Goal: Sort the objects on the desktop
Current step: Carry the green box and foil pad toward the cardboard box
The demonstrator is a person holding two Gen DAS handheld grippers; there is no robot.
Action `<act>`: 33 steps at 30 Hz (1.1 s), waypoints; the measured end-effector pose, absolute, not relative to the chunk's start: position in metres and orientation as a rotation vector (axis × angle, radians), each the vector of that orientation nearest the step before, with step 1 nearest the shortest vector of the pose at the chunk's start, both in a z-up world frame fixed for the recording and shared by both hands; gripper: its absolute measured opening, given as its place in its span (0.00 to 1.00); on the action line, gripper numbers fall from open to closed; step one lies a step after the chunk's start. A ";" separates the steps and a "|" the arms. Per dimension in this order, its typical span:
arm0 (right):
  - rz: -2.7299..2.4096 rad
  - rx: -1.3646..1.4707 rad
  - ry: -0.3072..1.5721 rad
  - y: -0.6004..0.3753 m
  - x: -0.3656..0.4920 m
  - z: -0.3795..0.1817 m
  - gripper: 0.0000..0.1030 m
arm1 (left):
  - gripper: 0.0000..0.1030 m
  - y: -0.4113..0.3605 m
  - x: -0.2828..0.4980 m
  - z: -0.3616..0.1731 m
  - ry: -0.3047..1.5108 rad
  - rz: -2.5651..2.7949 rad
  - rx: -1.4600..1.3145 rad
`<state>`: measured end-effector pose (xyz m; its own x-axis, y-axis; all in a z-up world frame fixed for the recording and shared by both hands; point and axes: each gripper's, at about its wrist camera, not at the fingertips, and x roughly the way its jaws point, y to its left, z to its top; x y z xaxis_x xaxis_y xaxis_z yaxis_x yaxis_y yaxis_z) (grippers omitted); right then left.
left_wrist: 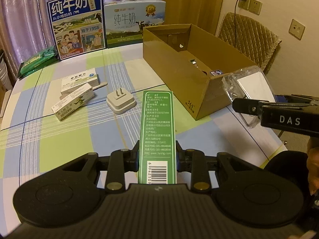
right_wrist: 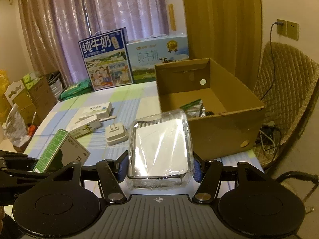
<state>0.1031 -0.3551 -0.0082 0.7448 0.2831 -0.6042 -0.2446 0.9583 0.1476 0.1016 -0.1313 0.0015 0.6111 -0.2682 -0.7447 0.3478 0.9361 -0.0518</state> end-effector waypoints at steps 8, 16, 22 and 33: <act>0.236 0.057 0.647 -0.385 0.120 0.001 0.56 | 0.25 -0.151 0.112 0.012 0.824 -0.385 0.122; 0.213 0.044 0.645 -0.411 0.142 0.011 0.56 | 0.25 -0.179 0.132 0.022 0.807 -0.425 0.123; 0.209 0.038 0.652 -0.423 0.157 0.013 0.56 | 0.25 -0.199 0.147 0.027 0.797 -0.459 0.118; 0.210 0.029 0.645 -0.441 0.190 0.019 0.56 | 0.25 -0.227 0.177 0.039 0.774 -0.491 0.124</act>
